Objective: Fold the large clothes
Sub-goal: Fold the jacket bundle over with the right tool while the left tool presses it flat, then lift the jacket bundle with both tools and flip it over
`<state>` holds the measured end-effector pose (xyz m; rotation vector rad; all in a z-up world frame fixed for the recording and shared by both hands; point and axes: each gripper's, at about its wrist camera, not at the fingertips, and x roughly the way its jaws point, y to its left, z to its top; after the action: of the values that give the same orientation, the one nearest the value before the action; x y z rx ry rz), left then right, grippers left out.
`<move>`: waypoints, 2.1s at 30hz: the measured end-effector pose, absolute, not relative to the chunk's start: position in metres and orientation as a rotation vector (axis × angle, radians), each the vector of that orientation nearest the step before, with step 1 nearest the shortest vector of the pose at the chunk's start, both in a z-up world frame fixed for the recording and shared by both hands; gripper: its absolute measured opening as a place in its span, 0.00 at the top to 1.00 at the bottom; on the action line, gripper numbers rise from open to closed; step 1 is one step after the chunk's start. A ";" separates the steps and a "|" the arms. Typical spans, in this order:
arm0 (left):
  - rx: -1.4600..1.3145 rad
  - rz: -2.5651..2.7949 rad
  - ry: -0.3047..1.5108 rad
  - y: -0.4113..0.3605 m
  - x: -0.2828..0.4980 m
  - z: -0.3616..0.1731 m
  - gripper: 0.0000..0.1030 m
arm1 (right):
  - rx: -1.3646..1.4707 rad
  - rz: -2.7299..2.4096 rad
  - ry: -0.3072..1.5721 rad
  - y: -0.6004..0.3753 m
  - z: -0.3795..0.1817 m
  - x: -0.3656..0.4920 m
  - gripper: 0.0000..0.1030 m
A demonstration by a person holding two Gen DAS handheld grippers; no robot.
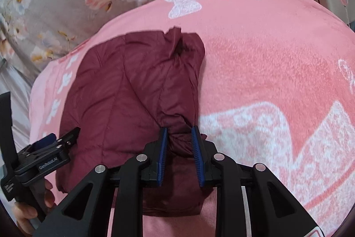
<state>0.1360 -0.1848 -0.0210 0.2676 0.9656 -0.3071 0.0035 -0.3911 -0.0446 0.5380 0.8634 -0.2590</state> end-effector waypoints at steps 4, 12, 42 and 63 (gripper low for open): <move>0.270 -0.301 0.966 -0.183 0.133 -0.027 0.04 | 0.530 -0.266 0.868 -0.388 -0.057 -0.001 0.75; 0.268 -0.283 0.958 -0.184 0.130 -0.037 0.04 | 0.581 -0.244 0.834 -0.391 -0.069 -0.008 0.70; -0.241 -0.512 1.262 -0.097 0.199 -0.033 0.05 | 0.928 0.064 0.900 -0.434 -0.074 0.018 0.22; 0.151 -0.603 1.002 -0.174 0.179 0.017 0.48 | 0.728 0.073 0.764 -0.388 -0.019 0.039 0.74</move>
<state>0.1794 -0.1741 0.0167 0.1510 1.0016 -0.6030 0.0390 -0.3876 -0.0188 0.7275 0.7635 0.0729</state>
